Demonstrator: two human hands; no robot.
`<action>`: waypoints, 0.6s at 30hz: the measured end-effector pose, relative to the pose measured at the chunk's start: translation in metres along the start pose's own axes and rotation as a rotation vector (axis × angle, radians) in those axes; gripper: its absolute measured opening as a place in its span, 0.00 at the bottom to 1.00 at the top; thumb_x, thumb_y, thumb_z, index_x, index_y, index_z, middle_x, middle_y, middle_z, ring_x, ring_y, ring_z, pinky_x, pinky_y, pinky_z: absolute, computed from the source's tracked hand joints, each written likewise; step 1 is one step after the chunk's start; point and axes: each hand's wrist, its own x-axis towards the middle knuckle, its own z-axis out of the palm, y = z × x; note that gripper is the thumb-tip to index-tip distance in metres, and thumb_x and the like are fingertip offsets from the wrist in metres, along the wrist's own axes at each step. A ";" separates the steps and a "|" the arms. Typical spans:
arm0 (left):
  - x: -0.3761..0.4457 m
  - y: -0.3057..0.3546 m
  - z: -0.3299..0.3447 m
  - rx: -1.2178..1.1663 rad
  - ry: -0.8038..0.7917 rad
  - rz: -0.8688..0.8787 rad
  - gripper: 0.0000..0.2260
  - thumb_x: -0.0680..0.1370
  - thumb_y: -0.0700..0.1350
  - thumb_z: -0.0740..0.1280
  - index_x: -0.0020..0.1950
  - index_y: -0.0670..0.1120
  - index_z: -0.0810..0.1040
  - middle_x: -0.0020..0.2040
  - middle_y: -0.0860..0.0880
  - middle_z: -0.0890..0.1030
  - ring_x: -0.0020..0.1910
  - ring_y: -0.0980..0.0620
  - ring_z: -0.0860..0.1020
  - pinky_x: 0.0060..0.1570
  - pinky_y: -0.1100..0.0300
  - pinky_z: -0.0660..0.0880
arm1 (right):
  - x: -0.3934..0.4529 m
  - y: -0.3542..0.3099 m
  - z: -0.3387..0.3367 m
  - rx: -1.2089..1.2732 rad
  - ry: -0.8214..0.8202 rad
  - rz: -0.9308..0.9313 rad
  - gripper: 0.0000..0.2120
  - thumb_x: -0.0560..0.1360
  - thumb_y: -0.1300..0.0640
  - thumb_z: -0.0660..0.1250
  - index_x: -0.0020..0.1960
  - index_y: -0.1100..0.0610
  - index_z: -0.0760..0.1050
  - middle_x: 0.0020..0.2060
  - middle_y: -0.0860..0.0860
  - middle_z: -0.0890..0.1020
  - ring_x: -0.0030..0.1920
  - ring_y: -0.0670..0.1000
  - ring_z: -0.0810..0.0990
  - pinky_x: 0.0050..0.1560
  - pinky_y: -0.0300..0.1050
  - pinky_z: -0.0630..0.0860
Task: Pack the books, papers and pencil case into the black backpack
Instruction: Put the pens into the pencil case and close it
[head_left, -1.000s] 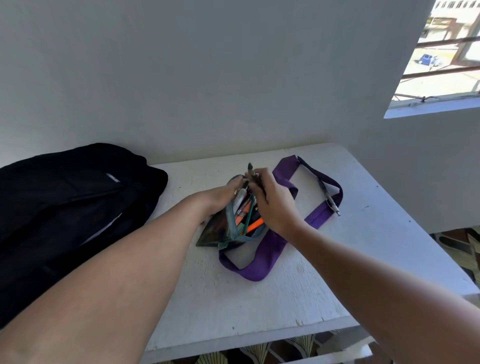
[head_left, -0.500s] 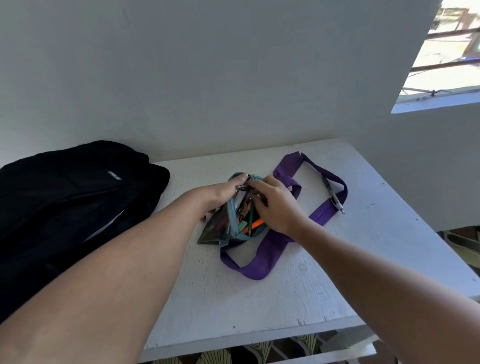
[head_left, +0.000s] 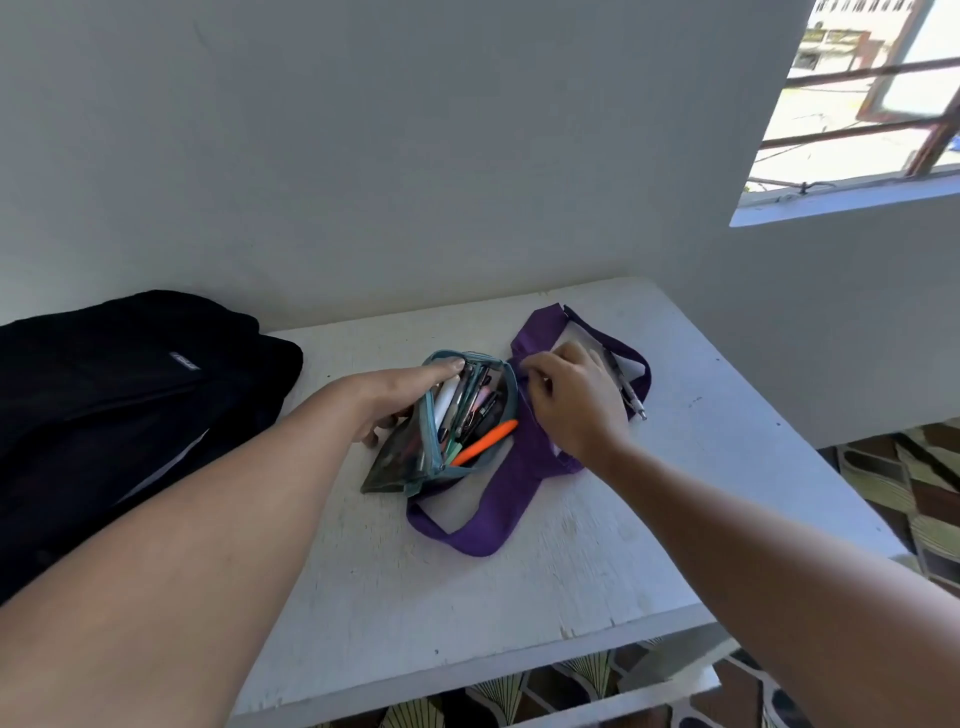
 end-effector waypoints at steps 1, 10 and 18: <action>0.000 0.000 0.000 -0.005 0.008 0.003 0.50 0.70 0.80 0.57 0.84 0.53 0.53 0.83 0.43 0.54 0.82 0.39 0.54 0.76 0.36 0.58 | 0.002 0.006 -0.007 -0.048 0.004 0.088 0.11 0.82 0.55 0.65 0.61 0.51 0.83 0.54 0.53 0.79 0.57 0.58 0.76 0.53 0.53 0.77; 0.006 -0.004 0.008 0.024 0.088 0.010 0.50 0.69 0.80 0.59 0.82 0.49 0.61 0.81 0.42 0.61 0.79 0.39 0.62 0.74 0.37 0.61 | -0.005 0.042 -0.036 -0.354 -0.273 0.491 0.22 0.80 0.63 0.60 0.74 0.57 0.67 0.70 0.61 0.71 0.69 0.63 0.68 0.58 0.56 0.73; 0.000 -0.004 0.012 -0.016 0.109 0.017 0.51 0.68 0.80 0.60 0.81 0.47 0.63 0.79 0.41 0.66 0.76 0.40 0.67 0.70 0.44 0.65 | -0.004 0.025 -0.033 -0.018 -0.030 0.471 0.16 0.79 0.57 0.62 0.65 0.55 0.77 0.60 0.55 0.76 0.57 0.60 0.77 0.48 0.49 0.73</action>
